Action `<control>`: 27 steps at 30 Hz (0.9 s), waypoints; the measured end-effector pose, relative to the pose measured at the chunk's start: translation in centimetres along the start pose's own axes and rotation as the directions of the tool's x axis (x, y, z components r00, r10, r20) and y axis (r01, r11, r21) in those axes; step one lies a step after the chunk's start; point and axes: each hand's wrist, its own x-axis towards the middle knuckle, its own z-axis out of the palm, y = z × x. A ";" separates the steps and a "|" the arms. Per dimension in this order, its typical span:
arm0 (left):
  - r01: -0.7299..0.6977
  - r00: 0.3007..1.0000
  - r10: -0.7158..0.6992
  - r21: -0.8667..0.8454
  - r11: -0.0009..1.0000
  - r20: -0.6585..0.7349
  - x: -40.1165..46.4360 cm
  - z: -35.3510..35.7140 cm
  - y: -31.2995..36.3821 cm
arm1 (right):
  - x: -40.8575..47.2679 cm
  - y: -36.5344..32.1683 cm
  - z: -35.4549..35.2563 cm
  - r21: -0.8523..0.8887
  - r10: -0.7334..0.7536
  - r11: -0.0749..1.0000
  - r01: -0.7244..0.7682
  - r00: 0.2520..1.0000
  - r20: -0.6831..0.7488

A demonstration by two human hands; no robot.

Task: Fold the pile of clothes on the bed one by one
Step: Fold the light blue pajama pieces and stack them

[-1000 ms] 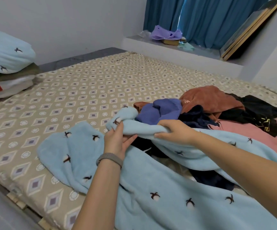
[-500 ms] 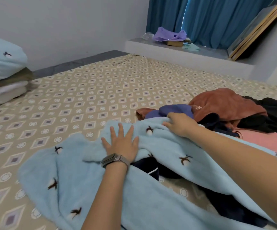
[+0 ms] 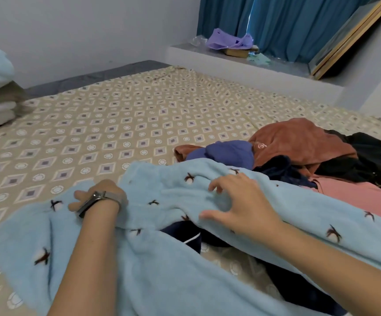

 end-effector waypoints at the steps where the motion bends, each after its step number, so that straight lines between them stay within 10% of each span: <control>1: -0.065 0.997 0.063 0.057 0.996 0.040 0.3 -0.7 -0.4 | -1.2 -0.3 0.2 -0.062 0.016 0.998 -0.011 0.997 0.072; 5: -0.317 0.929 0.273 -0.161 0.935 -0.249 -0.8 -3.0 0.7 | -3.1 0.0 1.3 -0.098 0.096 0.991 -0.092 0.995 0.035; 9: -0.552 0.770 0.034 -0.639 0.536 -0.637 -4.0 -4.1 3.3 | -2.6 -0.2 1.6 -0.131 0.159 0.980 -0.152 0.986 0.051; 13: -0.137 0.977 -0.125 -0.957 0.257 -0.174 -2.2 -1.7 2.7 | -2.3 -0.4 1.9 -0.148 0.174 0.976 -0.160 0.981 0.088; 16: 0.219 0.975 0.046 -0.976 0.002 0.219 -1.4 -0.2 2.0 | -2.1 -0.2 2.0 -0.061 0.188 0.980 -0.188 0.982 0.002; 21: 0.100 0.993 -0.073 -0.986 0.130 0.091 0.9 4.0 1.9 | -3.1 -1.4 1.6 0.238 0.160 0.962 -0.135 0.983 -0.086; 27: -0.104 0.974 -0.220 -0.973 -0.204 -0.058 -0.7 4.7 3.2 | -5.6 -1.9 2.7 0.267 0.020 0.960 -0.088 0.969 0.245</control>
